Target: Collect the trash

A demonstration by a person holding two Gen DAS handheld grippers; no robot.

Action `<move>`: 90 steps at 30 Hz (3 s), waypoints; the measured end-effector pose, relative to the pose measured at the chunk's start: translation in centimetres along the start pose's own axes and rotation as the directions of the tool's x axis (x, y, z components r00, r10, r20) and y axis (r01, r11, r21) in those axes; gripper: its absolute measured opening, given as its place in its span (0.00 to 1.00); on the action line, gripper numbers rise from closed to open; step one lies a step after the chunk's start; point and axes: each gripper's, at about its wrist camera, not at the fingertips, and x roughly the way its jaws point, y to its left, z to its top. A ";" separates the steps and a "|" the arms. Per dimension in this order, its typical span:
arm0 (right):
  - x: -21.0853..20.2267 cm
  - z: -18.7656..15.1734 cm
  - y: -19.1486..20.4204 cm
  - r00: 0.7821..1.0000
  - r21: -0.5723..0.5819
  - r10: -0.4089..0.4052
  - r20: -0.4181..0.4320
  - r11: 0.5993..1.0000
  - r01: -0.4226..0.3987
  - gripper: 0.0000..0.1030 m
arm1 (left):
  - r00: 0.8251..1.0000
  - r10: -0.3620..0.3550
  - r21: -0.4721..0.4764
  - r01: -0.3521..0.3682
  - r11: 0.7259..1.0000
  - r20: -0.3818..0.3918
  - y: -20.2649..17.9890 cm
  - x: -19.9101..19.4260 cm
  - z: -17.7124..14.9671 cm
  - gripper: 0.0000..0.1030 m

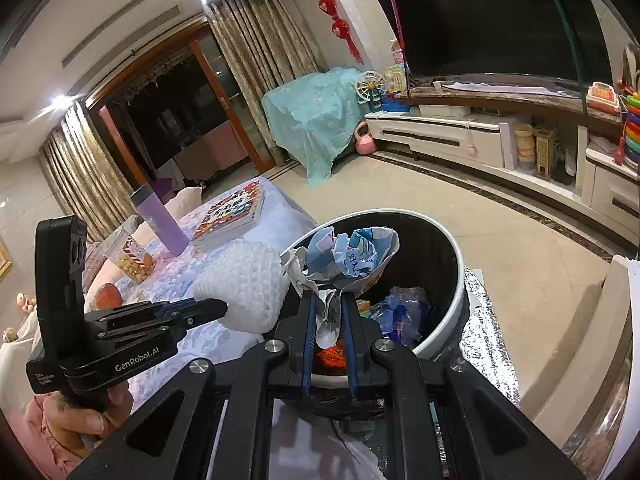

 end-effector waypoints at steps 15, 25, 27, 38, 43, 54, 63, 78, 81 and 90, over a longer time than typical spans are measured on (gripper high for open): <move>1.0 0.8 -1.1 0.999 -0.011 -0.024 -0.027 1.000 0.023 0.12 | 0.999 0.000 0.018 0.000 1.000 -0.041 -0.7 2.4 0.8 0.10; 2.0 1.0 -1.4 0.998 -0.019 -0.037 -0.049 0.999 0.037 0.12 | 0.999 0.004 0.028 -0.003 1.000 -0.054 -1.0 3.3 1.2 0.10; 2.0 1.1 -1.5 0.998 -0.021 -0.039 -0.050 0.999 0.038 0.12 | 0.998 0.004 0.027 -0.002 1.000 -0.058 -1.0 3.5 1.2 0.10; 2.7 1.2 -1.8 0.996 -0.023 -0.056 -0.064 0.998 0.054 0.14 | 0.998 -0.001 0.023 0.002 1.000 -0.070 -1.0 4.0 1.3 0.11; 3.1 1.3 -1.7 0.995 -0.028 -0.062 -0.075 0.998 0.060 0.16 | 0.997 0.003 0.023 -0.001 1.000 -0.074 -0.9 4.1 1.4 0.13; 3.3 1.6 -1.6 0.994 -0.040 -0.074 -0.080 0.997 0.071 0.17 | 0.997 0.005 0.024 -0.003 1.000 -0.074 -0.8 4.2 1.8 0.19; 2.9 2.0 -1.6 0.993 -0.035 -0.082 -0.080 0.996 0.079 0.55 | 1.000 0.022 -0.006 -0.022 1.000 -0.018 0.4 1.6 1.3 0.57; -3.2 -1.3 3.3 0.993 0.013 -0.084 0.080 0.996 0.084 0.99 | 0.986 0.108 -0.203 -0.080 0.976 0.131 5.8 -8.0 -6.2 0.85; -4.4 -2.9 5.2 0.988 0.009 -0.090 0.124 0.996 0.089 0.99 | 0.973 0.144 -0.203 -0.107 0.973 0.180 6.3 -10.3 -8.6 0.88; -7.6 -6.2 9.8 0.955 -0.038 -0.155 0.251 0.985 0.170 0.99 | 0.917 0.235 -0.214 -0.171 0.962 0.322 7.2 -16.4 -12.4 0.92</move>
